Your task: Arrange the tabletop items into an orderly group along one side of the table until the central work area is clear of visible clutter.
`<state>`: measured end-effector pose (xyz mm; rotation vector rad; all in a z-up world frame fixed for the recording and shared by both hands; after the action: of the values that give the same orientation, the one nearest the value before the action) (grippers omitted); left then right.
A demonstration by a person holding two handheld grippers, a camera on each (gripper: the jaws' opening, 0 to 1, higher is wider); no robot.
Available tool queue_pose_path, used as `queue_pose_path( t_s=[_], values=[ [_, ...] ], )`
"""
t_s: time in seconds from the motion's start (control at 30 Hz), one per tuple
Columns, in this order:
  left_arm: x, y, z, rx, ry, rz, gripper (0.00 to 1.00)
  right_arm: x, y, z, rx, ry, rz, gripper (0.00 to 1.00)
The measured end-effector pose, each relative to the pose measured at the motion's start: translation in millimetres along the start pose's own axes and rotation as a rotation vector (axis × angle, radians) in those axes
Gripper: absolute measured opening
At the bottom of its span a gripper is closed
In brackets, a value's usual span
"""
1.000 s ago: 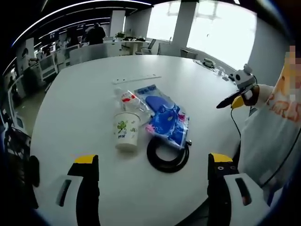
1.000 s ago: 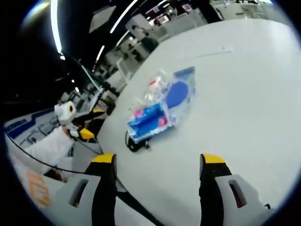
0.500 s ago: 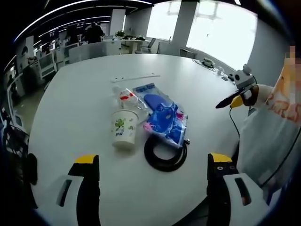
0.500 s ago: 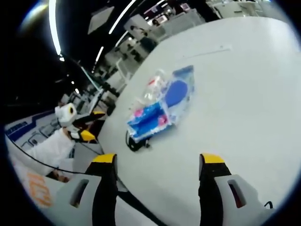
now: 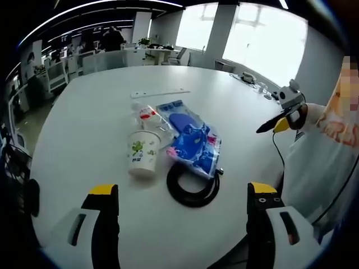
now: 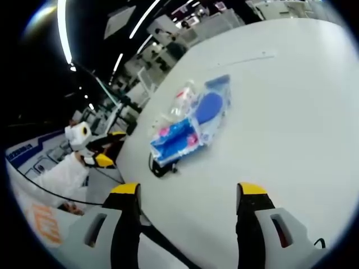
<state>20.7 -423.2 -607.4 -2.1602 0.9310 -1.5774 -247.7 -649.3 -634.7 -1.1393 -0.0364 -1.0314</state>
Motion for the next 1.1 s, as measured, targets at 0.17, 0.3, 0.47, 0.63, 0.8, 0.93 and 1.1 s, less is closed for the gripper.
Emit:
queue_pose_path(
  t_s=[0.17, 0.3, 0.47, 0.63, 0.8, 0.93, 1.1],
  values=[
    [-1.0, 2, -2.7, 0.005, -0.013, -0.021, 0.97, 0.9, 1, 0, -0.002, -0.008, 0.001, 0.67],
    [-0.3, 3, -4.7, 0.018, -0.022, -0.045, 0.96, 4.2, 3, 1, -0.003, -0.046, 0.006, 0.67],
    [-1.3, 5, -8.1, 0.032, -0.02, -0.05, 0.94, 9.9, 5, 1, 0.0, -0.075, 0.003, 0.66],
    [-3.8, 10, -13.3, 0.036, -0.03, -0.066, 0.93, 18.6, 6, 1, -0.001, -0.114, 0.003, 0.65],
    [-8.0, 16, -16.0, 0.029, -0.041, -0.072, 0.93, 29.0, 6, 2, -0.001, -0.137, -0.008, 0.65],
    [-9.4, 15, -14.6, 0.062, -0.051, -0.082, 0.91, 36.6, 8, 3, -0.001, -0.17, -0.011, 0.65],
    [-10.9, 14, -15.6, 0.086, -0.063, -0.107, 0.89, 46.2, 10, 4, 0.001, -0.202, -0.018, 0.64]
  ],
)
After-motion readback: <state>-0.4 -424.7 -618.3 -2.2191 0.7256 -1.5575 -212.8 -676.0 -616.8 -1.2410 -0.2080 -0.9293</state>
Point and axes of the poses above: the point that each gripper's makers call its tool centre point, and the gripper's own axes: y roughly forward along the fingers, z roughly to its left, x roughly out of its top, the point moved 8 cm from there along -y, roughly backward along the fingers, and after that the axes turned 13 degrees about -x, right-handed, at the moved point
